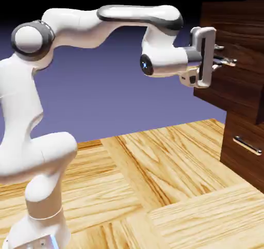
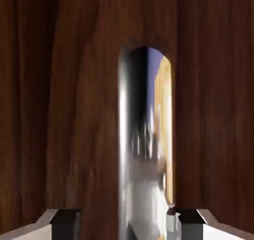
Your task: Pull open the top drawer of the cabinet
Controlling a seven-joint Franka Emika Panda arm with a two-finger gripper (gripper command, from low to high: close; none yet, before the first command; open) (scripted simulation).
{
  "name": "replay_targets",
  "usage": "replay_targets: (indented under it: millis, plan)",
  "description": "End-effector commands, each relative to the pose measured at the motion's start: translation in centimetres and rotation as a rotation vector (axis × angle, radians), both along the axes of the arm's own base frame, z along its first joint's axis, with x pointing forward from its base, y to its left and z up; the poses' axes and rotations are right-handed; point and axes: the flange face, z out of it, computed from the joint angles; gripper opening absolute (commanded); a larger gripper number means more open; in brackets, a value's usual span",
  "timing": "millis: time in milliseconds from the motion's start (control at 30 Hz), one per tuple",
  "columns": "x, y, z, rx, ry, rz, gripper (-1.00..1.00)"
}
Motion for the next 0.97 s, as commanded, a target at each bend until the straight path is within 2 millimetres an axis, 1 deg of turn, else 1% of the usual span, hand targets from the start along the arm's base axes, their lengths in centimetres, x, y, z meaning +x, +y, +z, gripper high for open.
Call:
replay_targets:
  millis: [0,200,267,300,333,500,567,700,733,800,833,867,933]
  plan:
    - [0.1,-0.1,0.0,-0.001,0.002,-0.002,-1.00]
    - [0.7,0.0,-0.6,-0.005,0.024,-0.001,-1.00]
    - [0.5,0.0,-0.7,-0.005,0.026,0.000,-1.00]
    - [0.1,0.0,-0.7,-0.005,0.026,0.000,-1.00]
    - [-0.7,0.0,-0.7,-0.005,0.025,0.000,-1.00]
    - [-5.8,0.0,-0.6,-0.004,0.024,0.000,-1.00]
    - [-6.3,-0.1,-0.5,0.000,0.020,0.001,-1.00]
    - [-5.8,0.0,-0.6,-0.004,0.024,0.000,-1.00]
    - [-6.1,0.0,-0.7,-0.005,0.025,0.000,-1.00]
    - [-8.0,0.0,-0.7,-0.005,0.025,0.000,-1.00]
    - [-8.0,0.0,-0.7,-0.005,0.025,0.000,1.00]
    - [-8.0,0.0,-0.7,-0.005,0.025,0.000,1.00]
    - [-10.4,0.1,-0.6,-0.008,0.026,0.000,1.00]
